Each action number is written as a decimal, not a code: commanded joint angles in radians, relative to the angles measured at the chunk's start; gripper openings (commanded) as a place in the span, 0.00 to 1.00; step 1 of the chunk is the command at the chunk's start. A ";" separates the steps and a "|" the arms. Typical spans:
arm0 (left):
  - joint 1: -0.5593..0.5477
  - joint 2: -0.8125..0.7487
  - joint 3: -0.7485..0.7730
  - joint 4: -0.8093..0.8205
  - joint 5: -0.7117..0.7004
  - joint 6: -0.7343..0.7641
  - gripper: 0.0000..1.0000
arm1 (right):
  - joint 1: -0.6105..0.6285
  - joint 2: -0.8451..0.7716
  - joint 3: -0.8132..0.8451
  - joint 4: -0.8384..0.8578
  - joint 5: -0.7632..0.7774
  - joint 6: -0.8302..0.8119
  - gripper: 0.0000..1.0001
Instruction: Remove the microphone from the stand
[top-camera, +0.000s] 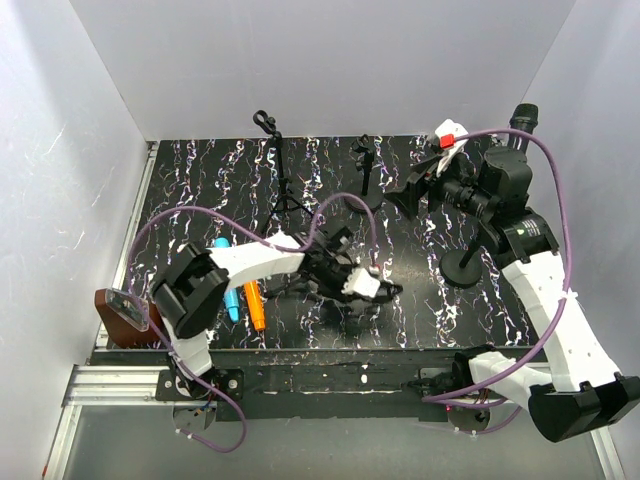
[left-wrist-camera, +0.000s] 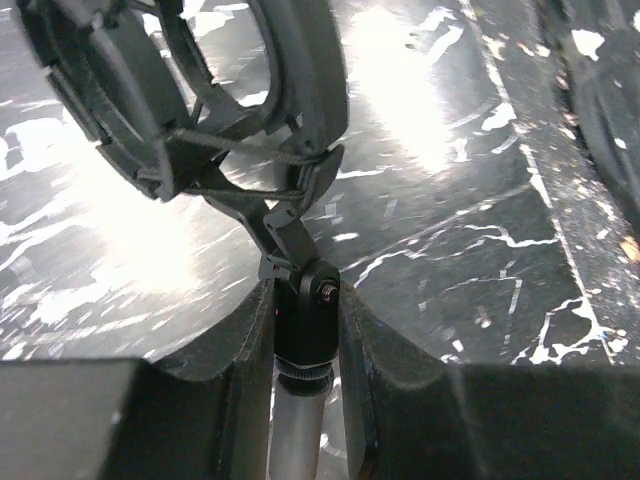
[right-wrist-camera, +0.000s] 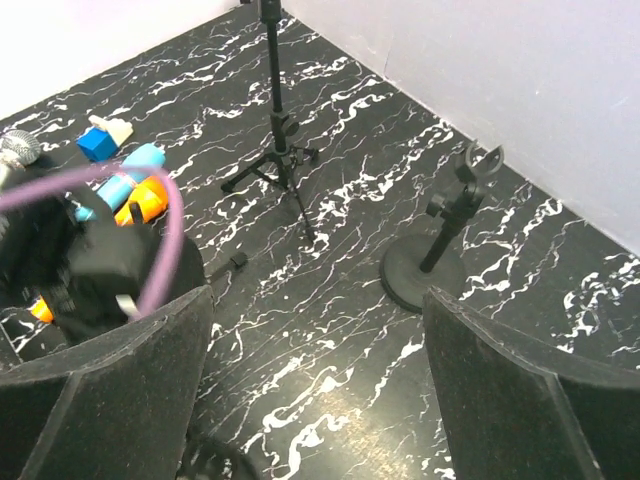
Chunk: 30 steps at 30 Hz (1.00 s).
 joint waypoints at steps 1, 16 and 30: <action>0.116 -0.213 -0.045 0.236 0.087 -0.195 0.00 | -0.010 0.015 0.096 -0.073 0.001 -0.085 0.90; 0.269 -0.529 -0.482 1.154 -0.379 -0.639 0.00 | -0.010 0.174 0.326 -0.337 0.099 -0.296 0.90; 0.654 -0.491 -0.467 1.242 -0.382 -0.786 0.00 | -0.012 0.232 0.379 -0.348 0.118 -0.346 0.89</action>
